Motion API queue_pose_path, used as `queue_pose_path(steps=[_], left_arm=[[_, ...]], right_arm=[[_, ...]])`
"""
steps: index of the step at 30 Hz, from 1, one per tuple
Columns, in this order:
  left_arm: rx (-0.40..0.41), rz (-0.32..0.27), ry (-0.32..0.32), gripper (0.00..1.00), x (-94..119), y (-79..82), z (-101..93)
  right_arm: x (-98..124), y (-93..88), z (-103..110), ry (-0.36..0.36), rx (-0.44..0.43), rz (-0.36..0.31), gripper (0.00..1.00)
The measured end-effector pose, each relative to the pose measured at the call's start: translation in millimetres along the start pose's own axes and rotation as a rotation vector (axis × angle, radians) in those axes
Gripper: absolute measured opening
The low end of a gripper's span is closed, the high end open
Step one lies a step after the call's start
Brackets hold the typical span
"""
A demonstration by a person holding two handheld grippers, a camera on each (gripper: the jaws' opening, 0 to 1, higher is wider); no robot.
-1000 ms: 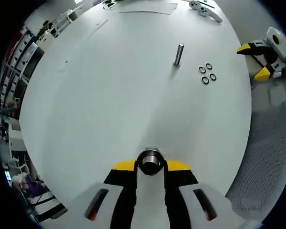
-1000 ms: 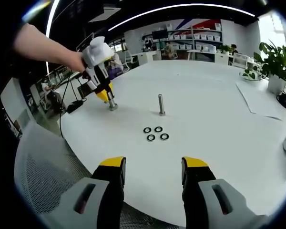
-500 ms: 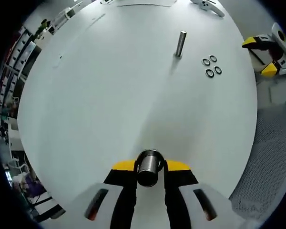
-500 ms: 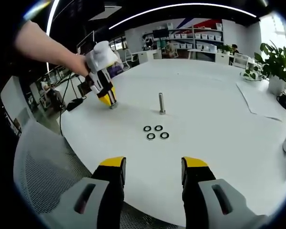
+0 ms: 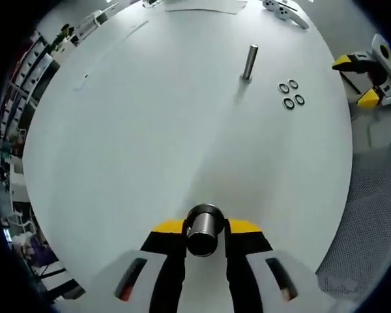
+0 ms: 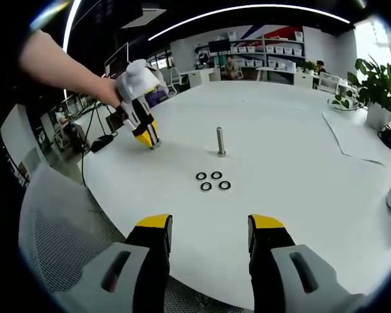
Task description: Place the washer onto the threaded stud by aligning its center hole with the stud, sliding it down to the base, and recovering from edge contact or off-axis alignment until the washer reaches the visible bottom stop.
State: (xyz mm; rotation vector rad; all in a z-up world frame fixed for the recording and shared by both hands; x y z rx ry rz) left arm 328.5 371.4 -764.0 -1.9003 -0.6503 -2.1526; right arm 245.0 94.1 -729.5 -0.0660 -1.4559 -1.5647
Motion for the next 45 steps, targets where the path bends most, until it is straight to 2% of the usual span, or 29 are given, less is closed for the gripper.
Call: queue_pose_path(steps=[5,10,16,21,29,38,45], left_arm=[[-0.026,-0.016,0.015,0.25,6,-3.3,-0.3],[0.004,-0.025,0.021,0.27,10,-14.4,6.0],[-0.026,0.007,0.03,0.26,9,-34.2,7.0],[0.046,0.019,0.037,0.27,10,-52.1,20.6],[0.157,0.014,0.07,0.29,12,-71.6,46.6],[0.183,0.025,0.055,0.29,6,-76.4,48.0],[0.207,0.022,0.045,0.29,1,-73.9,50.2]], right_arm=[[0,0.0,0,-0.001,-0.002,0.0,0.49],[0,-0.7,0,0.0,-0.005,0.002,0.49],[0,0.3,0,0.001,-0.005,-0.003,0.49],[1,0.6,-2,-0.007,-0.01,-0.006,0.49],[1,-0.1,-3,-0.016,-0.012,-0.002,0.49],[0,-0.9,-5,-0.026,-0.016,0.0,0.49],[0,-1.4,-5,-0.029,-0.018,0.005,0.49]])
Point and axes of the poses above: the point that each gripper's makers call its tool centre point, and the gripper's own axes: x roughly backward along the fingers, z roughly to its left, y roughly out of its top, the point moved 2 cm from there along x, roughly backward along the fingers, and after that the axes turned 11 degrees about -x, right-handed, at the moved point
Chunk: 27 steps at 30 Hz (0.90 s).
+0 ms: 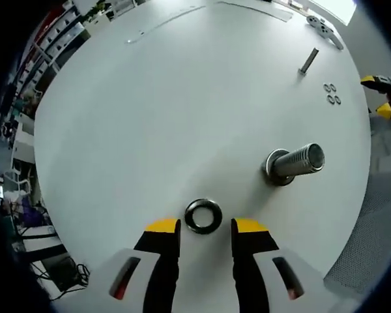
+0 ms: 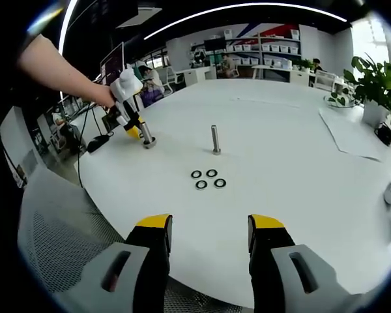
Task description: Place the washer onto the threaded stud by aligning its center hole with the stud, sliding it down to the base, and recovering from edge contact or off-axis alignment until the washer reaches the visible bottom stop.
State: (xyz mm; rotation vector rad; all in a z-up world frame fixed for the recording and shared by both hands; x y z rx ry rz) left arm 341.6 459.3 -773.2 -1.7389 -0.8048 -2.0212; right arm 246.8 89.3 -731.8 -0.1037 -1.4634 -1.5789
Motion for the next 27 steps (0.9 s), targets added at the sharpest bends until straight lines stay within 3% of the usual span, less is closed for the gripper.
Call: queue_pose_path(steps=[7,17,20,22,27], left_arm=[[0.016,-0.007,-0.041,0.25,-5,0.1,-2.5],[-0.002,-0.007,-0.03,0.21,-2,1.7,-5.4],[-0.009,-0.004,-0.034,0.21,-1,1.1,-12.0],[-0.011,0.001,-0.036,0.21,2,1.1,-27.4],[-0.033,0.007,-0.044,0.21,2,-1.7,-34.4]], right_arm=[[0,0.3,-1,-0.004,-0.003,-0.002,0.49],[1,0.1,-1,-0.002,-0.002,-0.001,0.49],[1,-0.1,0,0.0,-0.004,0.0,0.49],[1,0.1,0,-0.001,-0.004,-0.001,0.49],[1,0.1,1,0.006,-0.003,-0.001,0.49]])
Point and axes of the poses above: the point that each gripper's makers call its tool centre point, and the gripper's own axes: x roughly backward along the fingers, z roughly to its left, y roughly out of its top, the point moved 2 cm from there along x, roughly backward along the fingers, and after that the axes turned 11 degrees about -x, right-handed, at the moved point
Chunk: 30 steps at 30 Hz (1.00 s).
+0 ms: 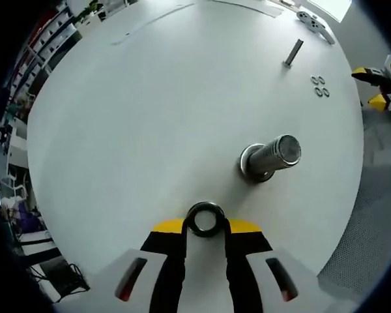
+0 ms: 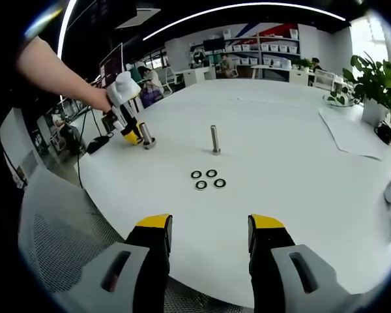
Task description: Place the washer onto the threaded stud by aligning its center hole with the stud, sliding it down to the base, and recovering from edge contact or off-axis alignment until the washer reaches the visible bottom stop.
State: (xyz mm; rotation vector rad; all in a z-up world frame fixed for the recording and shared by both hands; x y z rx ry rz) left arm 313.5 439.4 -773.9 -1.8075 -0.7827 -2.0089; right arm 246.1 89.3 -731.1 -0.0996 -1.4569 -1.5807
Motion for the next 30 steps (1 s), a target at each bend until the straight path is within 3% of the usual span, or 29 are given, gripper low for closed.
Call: queue_pose_path(steps=[11,16,30], left_arm=[[-0.006,0.001,-0.001,0.21,0,-3.6,-38.0],[0.055,-0.019,0.003,0.24,-1,-3.5,-38.3],[0.069,0.03,-0.004,0.26,-2,-1.8,-38.4]], right_arm=[[-1,0.8,5,0.027,0.006,-0.003,0.49],[-1,1.2,7,0.04,0.013,-0.003,0.49],[0,3.2,9,0.054,0.008,-0.017,0.49]])
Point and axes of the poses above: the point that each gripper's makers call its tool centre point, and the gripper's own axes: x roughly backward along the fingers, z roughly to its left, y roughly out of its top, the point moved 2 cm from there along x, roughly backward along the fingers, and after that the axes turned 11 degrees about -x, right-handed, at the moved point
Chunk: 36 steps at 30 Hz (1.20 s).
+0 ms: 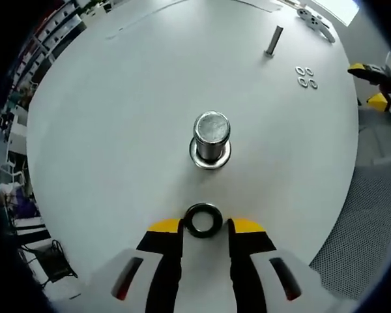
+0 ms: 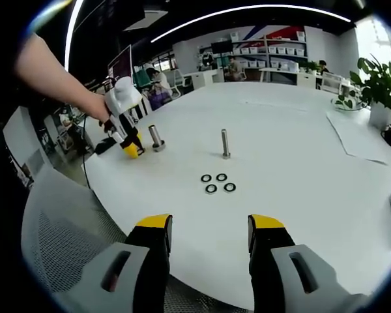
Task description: Place the washer onto the threaded stud by aligning its center hole with the stud, sliding it down to the base, and recovering from edge contact or off-axis alignment until the washer reaches the visible bottom stop.
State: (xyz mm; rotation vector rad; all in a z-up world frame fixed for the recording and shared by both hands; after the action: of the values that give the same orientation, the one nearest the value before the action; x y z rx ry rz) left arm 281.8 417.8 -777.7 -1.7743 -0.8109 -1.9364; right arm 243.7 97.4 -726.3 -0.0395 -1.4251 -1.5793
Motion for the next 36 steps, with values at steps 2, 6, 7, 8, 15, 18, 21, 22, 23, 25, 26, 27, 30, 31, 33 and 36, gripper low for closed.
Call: queue_pose_path(steps=[2,6,7,8,15,18,21,22,23,25,26,27,30,31,33,36], left_arm=[[0.009,0.001,0.001,0.24,-0.2,0.1,1.0],[0.019,0.016,0.003,0.21,-0.5,0.7,2.8],[0.014,0.023,0.002,0.21,-0.4,0.9,2.4],[0.014,0.027,0.002,0.21,-0.4,1.3,1.5],[0.031,0.023,0.013,0.2,0.7,-0.1,0.9],[0.05,-0.01,0.001,0.2,1.3,-1.8,2.8],[0.031,-0.014,0.005,0.2,0.1,-0.5,2.7],[0.026,-0.013,0.007,0.2,0.2,-0.2,1.5],[0.022,-0.012,0.007,0.2,0.3,-0.2,1.6],[0.023,-0.023,-0.003,0.2,1.1,-1.6,2.3],[0.017,-0.025,-0.006,0.19,0.6,-2.0,2.7],[0.011,-0.023,-0.005,0.19,0.4,-2.1,3.2],[-0.008,-0.014,-0.005,0.19,0.3,-2.1,4.2],[-0.01,-0.014,-0.002,0.19,0.3,-2.0,4.6],[-0.006,-0.015,0.0,0.19,0.0,-2.2,5.6],[-0.008,-0.021,-0.001,0.19,1.3,-1.0,4.8]], right_arm=[[0.0,0.0,-0.2,0.0,-0.004,-0.001,0.49],[-0.1,0.2,0.5,0.003,-0.004,-0.003,0.49],[0.0,0.4,0.6,0.003,-0.003,-0.003,0.49],[0.1,0.6,0.8,0.004,-0.005,-0.004,0.49],[0.1,0.8,0.6,0.005,-0.009,-0.008,0.49],[0.1,0.6,0.9,0.006,-0.008,-0.005,0.49],[0.3,0.8,0.2,0.004,-0.01,-0.007,0.49],[0.2,0.6,0.1,0.003,-0.011,-0.005,0.49],[0.2,0.6,0.0,0.003,-0.011,-0.005,0.49],[0.1,0.2,0.2,0.004,-0.01,-0.003,0.49],[-0.2,-0.3,0.4,0.005,-0.009,0.0,0.49],[-0.4,-0.6,0.8,0.007,-0.009,0.002,0.49],[0.2,-0.3,0.5,0.004,-0.012,0.0,0.49],[0.4,-0.2,0.3,0.003,-0.013,-0.001,0.49],[0.4,-0.1,0.4,0.004,-0.012,-0.001,0.49],[-0.1,-0.9,0.2,0.004,-0.01,0.002,0.49]])
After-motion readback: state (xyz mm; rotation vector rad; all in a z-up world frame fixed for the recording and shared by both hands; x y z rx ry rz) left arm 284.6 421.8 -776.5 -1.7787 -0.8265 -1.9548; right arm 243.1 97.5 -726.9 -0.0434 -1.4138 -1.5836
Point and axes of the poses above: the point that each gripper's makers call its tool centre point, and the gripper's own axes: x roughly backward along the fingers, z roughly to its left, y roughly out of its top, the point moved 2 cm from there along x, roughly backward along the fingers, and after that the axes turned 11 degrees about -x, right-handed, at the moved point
